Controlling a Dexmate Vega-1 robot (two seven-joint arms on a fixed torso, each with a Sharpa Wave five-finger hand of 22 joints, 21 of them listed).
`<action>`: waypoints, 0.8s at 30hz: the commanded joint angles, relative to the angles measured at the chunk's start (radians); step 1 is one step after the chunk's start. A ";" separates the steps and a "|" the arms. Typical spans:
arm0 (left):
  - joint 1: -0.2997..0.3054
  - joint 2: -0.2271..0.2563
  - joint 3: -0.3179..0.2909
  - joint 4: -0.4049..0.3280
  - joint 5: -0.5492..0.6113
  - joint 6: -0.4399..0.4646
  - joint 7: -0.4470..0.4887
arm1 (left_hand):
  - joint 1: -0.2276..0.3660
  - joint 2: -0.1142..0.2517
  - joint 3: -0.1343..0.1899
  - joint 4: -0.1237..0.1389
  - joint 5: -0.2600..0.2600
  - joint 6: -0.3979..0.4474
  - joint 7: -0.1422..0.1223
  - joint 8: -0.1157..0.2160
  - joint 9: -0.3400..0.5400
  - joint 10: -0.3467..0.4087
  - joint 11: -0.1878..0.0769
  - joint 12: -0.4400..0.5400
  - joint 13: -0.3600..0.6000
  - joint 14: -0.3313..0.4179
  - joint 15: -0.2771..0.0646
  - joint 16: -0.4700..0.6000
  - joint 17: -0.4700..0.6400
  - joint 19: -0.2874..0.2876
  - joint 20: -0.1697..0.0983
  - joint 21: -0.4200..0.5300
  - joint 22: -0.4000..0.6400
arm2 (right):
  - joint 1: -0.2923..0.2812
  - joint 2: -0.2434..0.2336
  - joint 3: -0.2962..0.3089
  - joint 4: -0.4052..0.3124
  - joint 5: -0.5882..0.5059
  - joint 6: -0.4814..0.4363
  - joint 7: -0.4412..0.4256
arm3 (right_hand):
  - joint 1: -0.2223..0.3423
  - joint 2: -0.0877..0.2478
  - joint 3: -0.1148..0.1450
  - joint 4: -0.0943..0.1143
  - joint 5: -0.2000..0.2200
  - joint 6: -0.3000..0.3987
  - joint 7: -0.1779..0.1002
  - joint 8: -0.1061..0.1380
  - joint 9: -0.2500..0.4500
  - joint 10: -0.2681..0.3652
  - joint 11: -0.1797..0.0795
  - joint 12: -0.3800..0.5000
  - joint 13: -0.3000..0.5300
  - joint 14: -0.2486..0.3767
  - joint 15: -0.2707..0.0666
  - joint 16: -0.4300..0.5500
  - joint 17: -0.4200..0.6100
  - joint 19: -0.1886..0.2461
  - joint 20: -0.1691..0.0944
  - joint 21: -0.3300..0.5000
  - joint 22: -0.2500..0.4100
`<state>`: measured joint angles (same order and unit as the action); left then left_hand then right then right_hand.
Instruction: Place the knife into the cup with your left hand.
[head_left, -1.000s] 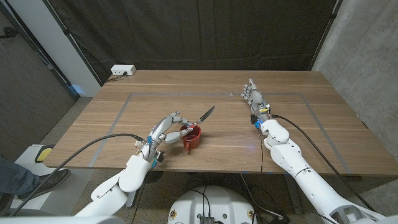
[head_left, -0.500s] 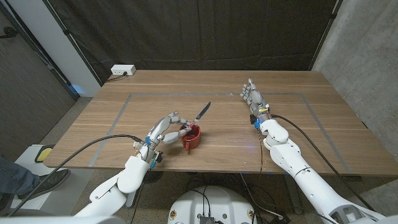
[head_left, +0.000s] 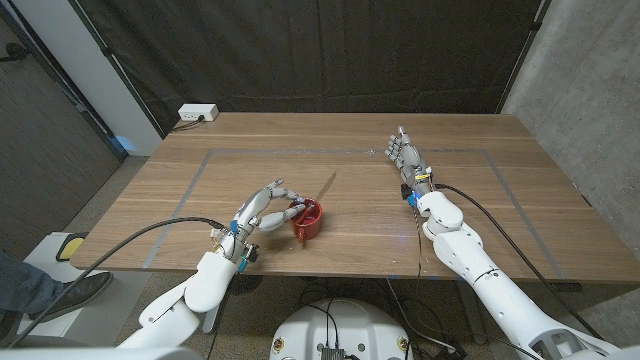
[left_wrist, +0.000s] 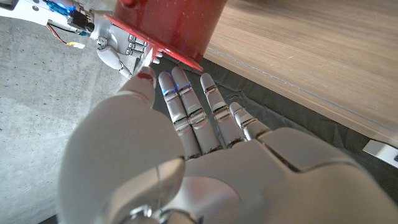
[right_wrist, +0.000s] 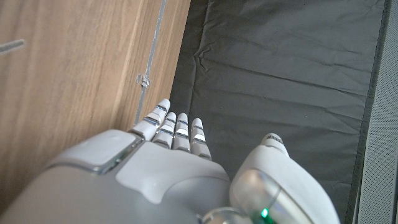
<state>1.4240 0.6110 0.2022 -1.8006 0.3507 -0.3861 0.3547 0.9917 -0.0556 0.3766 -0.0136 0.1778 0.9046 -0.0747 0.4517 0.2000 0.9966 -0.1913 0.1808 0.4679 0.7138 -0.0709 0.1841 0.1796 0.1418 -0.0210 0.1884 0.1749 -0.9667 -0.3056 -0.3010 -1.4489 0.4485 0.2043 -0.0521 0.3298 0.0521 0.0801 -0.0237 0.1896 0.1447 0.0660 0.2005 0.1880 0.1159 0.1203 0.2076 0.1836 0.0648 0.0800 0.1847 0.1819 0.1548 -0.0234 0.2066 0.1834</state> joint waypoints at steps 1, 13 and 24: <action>0.032 0.009 -0.017 -0.034 -0.002 0.074 -0.018 | -0.007 -0.001 0.002 0.010 0.007 -0.009 -0.005 -0.007 -0.001 -0.032 0.000 -0.002 -0.002 -0.021 -0.049 0.000 0.004 -0.013 0.016 0.001 0.003 | 0.004 0.000 -0.004 0.001 0.001 -0.007 0.004 | 0.002 0.006 0.003 -0.007 -0.003 0.013 0.001 0.001 0.004 0.005 0.003 0.011 0.002 0.005 0.003 0.006 0.002 0.011 0.002 0.002 0.002; 0.037 0.017 -0.022 -0.038 -0.027 0.052 -0.019 | -0.040 -0.004 -0.004 0.027 0.012 -0.079 -0.014 -0.040 -0.001 -0.145 0.016 -0.006 -0.012 -0.095 -0.030 0.000 0.010 -0.043 0.040 0.002 0.005 | 0.007 0.000 -0.009 0.003 -0.005 -0.002 0.009 | 0.002 0.007 0.002 -0.009 -0.003 0.014 0.001 0.001 0.004 0.012 0.006 0.012 0.002 0.005 0.003 0.005 0.002 0.012 0.002 0.001 0.002; -0.003 0.009 -0.019 -0.022 -0.029 0.000 -0.019 | -0.078 -0.005 -0.016 0.049 0.016 -0.129 -0.015 -0.062 0.001 -0.220 0.027 -0.006 -0.022 -0.134 -0.032 0.003 0.015 -0.055 0.053 0.005 0.006 | 0.000 0.001 -0.005 0.002 -0.004 0.015 0.010 | 0.002 0.007 0.002 -0.011 -0.003 0.017 -0.002 0.001 0.004 0.013 0.004 0.012 0.002 0.006 0.004 0.005 0.002 0.012 0.002 0.001 0.002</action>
<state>1.4463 0.6246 0.1830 -1.8308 0.3261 -0.3401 0.3357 0.9269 -0.0639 0.3605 0.0279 0.1856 0.7865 -0.0927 0.3960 0.1980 0.7939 -0.1661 0.1773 0.4451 0.5906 -0.0552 0.1842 0.1889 0.0903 0.0307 0.1885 0.1795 -0.9613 -0.3052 -0.3081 -1.4476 0.4452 0.2025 -0.0448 0.3298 0.0521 0.0816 -0.0306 0.1896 0.1555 0.0661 0.2005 0.1881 0.1203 0.1248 0.2154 0.1836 0.0649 0.0797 0.1847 0.1819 0.1583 -0.0198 0.2066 0.1835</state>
